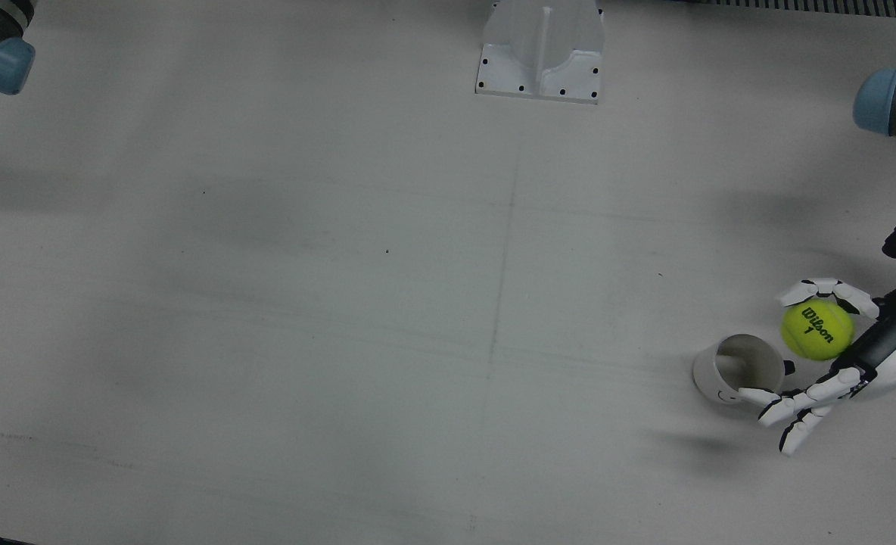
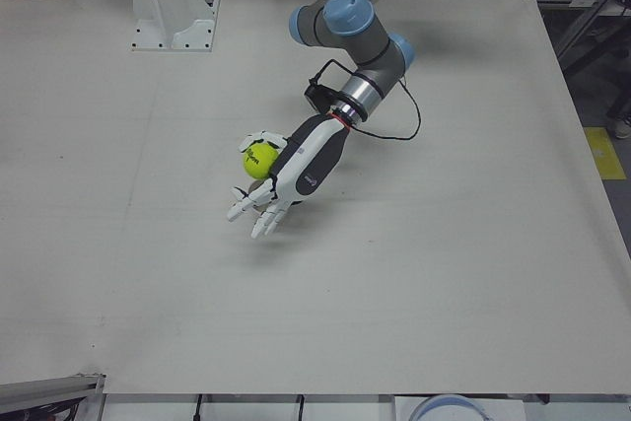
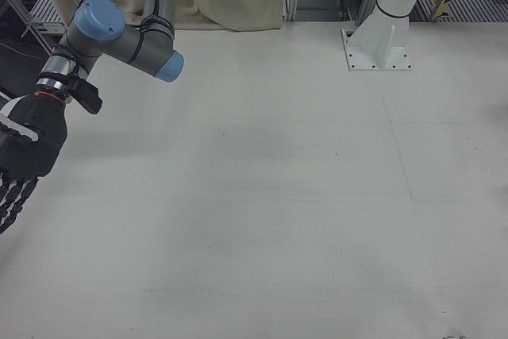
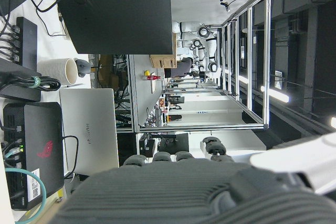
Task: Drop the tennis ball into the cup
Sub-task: 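Open the left hand fingers to release the ball into the mug, then hold the open left hand above the mug as the ball settles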
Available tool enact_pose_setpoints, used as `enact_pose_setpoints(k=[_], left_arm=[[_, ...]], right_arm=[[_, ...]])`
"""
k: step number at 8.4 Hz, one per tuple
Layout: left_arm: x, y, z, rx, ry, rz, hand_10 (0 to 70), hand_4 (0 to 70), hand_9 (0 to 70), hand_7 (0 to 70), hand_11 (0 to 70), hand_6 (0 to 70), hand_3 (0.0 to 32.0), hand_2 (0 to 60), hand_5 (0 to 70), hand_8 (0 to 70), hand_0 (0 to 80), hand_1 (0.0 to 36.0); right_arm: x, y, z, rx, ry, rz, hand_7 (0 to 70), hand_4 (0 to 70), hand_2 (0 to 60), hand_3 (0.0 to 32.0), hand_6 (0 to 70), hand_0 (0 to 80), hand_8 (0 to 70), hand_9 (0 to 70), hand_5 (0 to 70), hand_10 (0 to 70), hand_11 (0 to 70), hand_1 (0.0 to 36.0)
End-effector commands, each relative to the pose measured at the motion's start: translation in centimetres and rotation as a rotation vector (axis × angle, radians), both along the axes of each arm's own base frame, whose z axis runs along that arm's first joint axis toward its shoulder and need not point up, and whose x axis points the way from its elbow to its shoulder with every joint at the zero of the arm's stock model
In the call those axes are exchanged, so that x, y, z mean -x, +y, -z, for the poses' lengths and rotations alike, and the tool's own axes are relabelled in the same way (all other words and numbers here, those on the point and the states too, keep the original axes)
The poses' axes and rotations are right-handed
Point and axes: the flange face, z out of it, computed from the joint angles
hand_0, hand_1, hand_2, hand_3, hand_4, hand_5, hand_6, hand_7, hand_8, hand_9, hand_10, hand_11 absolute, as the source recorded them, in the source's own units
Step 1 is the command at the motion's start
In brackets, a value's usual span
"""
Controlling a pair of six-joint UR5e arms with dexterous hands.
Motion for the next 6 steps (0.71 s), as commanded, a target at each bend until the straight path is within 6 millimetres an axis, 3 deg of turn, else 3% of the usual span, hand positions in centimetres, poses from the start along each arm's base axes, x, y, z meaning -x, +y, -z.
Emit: enact_pose_setpoints(k=[1,3,4,5,6], left_arm=[[0.1,0.0,-0.1,0.001,-0.001,0.001,0.0,16.1,3.0,22.3,0.0,1.2,0.0,33.5,0.2,0.0,39.6,16.5],[0.1,0.1,-0.1,0.002,0.000,-0.001,0.0,16.1,3.1,22.6,0.0,0.8,0.0,34.1,0.1,0.0,39.6,16.8],[0.6,0.2,0.8,-0.001,0.014,0.000,0.0,14.7,2.9,21.7,0.0,1.1,0.0,36.1,0.2,0.0,39.6,17.4],[2.5,0.5,2.8,-0.001,0.037,0.022,0.0,9.8,2.4,19.1,0.0,1.0,0.0,38.2,0.3,0.0,38.9,17.9],[8.3,-0.9,4.4,-0.001,0.047,0.125,0.0,4.1,1.8,16.4,0.0,0.8,0.0,36.7,0.4,0.0,40.6,19.2]], right_arm=[[0.0,0.0,0.0,0.000,0.000,0.000,0.0,0.0,0.0,0.0,0.0,0.0,0.0,0.0,0.0,0.0,0.0,0.0],[0.0,0.0,0.0,0.000,0.000,0.000,0.0,0.0,0.0,0.0,0.0,0.0,0.0,0.0,0.0,0.0,0.0,0.0],[0.0,0.0,0.0,0.000,0.000,0.000,0.0,0.0,0.0,0.0,0.0,0.0,0.0,0.0,0.0,0.0,0.0,0.0],[0.0,0.0,0.0,0.000,0.000,0.000,0.0,0.0,0.0,0.0,0.0,0.0,0.0,0.0,0.0,0.0,0.0,0.0],[0.0,0.0,0.0,0.000,0.000,0.000,0.0,0.0,0.0,0.0,0.0,0.0,0.0,0.0,0.0,0.0,0.0,0.0]])
